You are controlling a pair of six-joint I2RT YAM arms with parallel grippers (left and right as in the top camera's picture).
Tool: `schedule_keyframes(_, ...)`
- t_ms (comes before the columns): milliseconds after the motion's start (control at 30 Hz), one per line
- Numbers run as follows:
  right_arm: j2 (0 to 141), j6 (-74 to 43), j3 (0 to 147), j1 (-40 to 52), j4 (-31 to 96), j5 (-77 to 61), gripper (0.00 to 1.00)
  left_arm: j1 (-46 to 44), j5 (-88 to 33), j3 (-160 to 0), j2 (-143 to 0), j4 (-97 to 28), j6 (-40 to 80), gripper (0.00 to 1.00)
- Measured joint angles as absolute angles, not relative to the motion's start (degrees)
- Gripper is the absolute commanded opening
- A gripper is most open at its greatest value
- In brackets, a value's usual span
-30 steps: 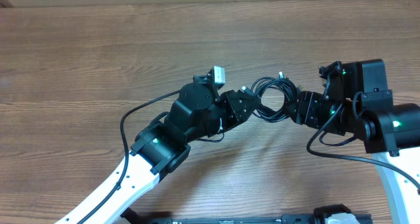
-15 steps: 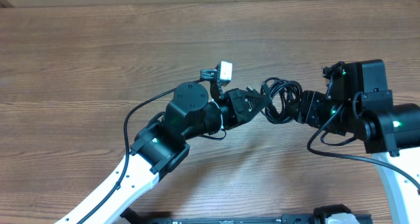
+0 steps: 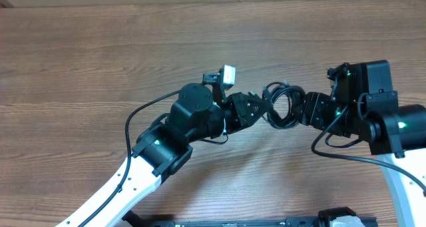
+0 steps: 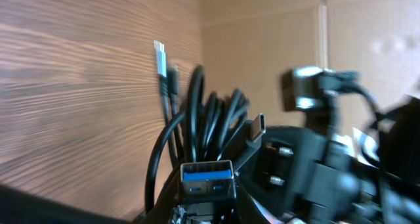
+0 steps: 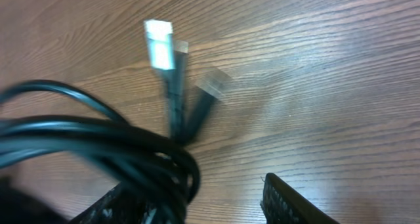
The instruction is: Untangle cables
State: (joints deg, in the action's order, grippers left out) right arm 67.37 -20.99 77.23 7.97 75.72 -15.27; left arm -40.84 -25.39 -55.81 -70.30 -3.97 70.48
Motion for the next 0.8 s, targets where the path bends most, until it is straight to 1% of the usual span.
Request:
schedule_keyframes(67, 67.53, -21.04, 77.23, 7.97, 75.05, -16.1, 0.62, -40.84, -23.88, -55.81, -70.3, -6.0, 70.32, 0.04)
schedule_keyframes(100, 67.57, -20.95, 77.23, 7.97, 74.48, -16.62, 0.63, -40.84, -23.2, -55.81, -70.3, -6.59, 70.32, 0.04)
schedule_keyframes(467, 67.68, -22.02, 77.23, 7.94, 69.87, -28.49, 0.61, -40.84, -16.43, -55.81, -70.3, -7.31, 70.32, 0.04)
schedule_keyframes(533, 67.68, -22.17, 77.23, 7.94, 69.87, -29.17, 0.59, -40.84, -15.92, -55.81, -70.3, -7.31, 70.32, 0.04)
schedule_keyframes(667, 67.68, -22.33, 77.23, 7.97, 69.84, -29.95, 0.58, -40.84, -14.87, -55.81, -70.3, -7.31, 70.37, 0.04)
schedule_keyframes(767, 67.68, -22.59, 77.23, 7.94, 69.87, -30.17, 0.45, -40.84, -14.0, -55.81, -70.3, -7.31, 71.05, 0.04)
schedule_keyframes(800, 67.68, -22.57, 77.23, 7.97, 69.89, -30.28, 0.43, -40.84, -13.67, -55.81, -70.3, -7.29, 71.57, 0.04)
